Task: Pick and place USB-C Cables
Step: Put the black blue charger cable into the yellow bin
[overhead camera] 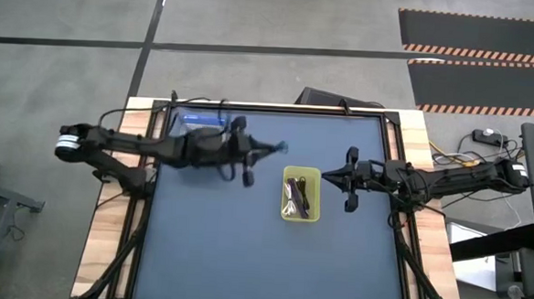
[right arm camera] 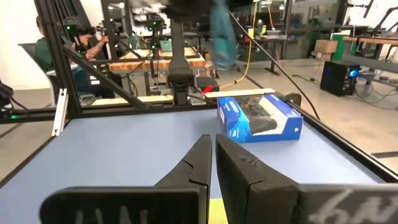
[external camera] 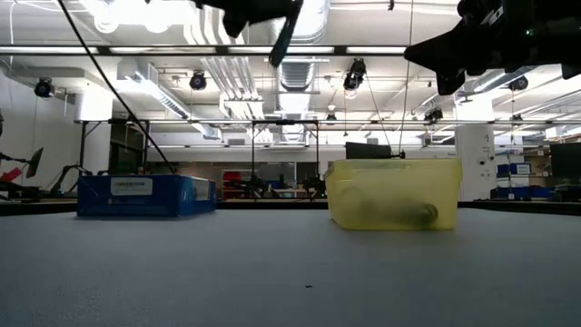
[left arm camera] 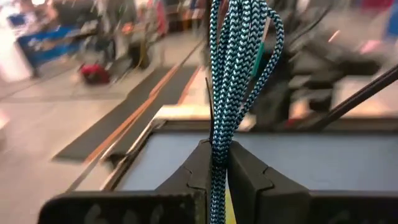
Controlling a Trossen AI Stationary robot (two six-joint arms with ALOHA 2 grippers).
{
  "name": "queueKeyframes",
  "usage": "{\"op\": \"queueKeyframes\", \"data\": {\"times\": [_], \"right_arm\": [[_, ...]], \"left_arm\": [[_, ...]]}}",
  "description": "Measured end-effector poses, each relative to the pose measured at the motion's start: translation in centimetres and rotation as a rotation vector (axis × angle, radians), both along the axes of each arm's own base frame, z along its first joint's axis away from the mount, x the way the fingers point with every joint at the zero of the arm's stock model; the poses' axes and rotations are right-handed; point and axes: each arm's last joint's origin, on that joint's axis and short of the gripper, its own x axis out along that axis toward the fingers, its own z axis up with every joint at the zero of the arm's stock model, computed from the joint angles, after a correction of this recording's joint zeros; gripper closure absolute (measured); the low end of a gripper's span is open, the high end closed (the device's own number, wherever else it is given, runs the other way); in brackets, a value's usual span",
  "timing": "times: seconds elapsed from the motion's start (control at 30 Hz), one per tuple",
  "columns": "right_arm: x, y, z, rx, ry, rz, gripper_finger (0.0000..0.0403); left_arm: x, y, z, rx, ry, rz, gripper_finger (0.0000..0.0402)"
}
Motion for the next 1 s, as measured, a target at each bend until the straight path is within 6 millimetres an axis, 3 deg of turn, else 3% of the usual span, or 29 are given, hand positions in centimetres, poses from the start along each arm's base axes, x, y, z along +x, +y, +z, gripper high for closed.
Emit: {"op": "queueKeyframes", "data": {"times": [0.23,0.4,0.7,1.0], "right_arm": [[0.4,0.0,-0.6,0.017,0.036,-0.001,0.0390],[0.7,0.0,-1.0,0.018,0.063,-0.001,0.0390],[1.1,0.0,-1.7,0.081,0.098,-0.006,0.0390],[1.5,0.0,-1.9,0.103,0.101,-0.007,0.0390]], "left_arm": [[-1.9,-5.0,-2.2,-0.082,-0.202,-0.173,0.0385],[-2.7,-7.3,-3.6,-0.132,-0.284,-0.259,0.0385],[-2.5,-9.7,-5.3,-0.191,-0.257,-0.314,0.0384],[-1.3,-10.3,-6.7,-0.197,-0.278,-0.313,0.0383]]}}
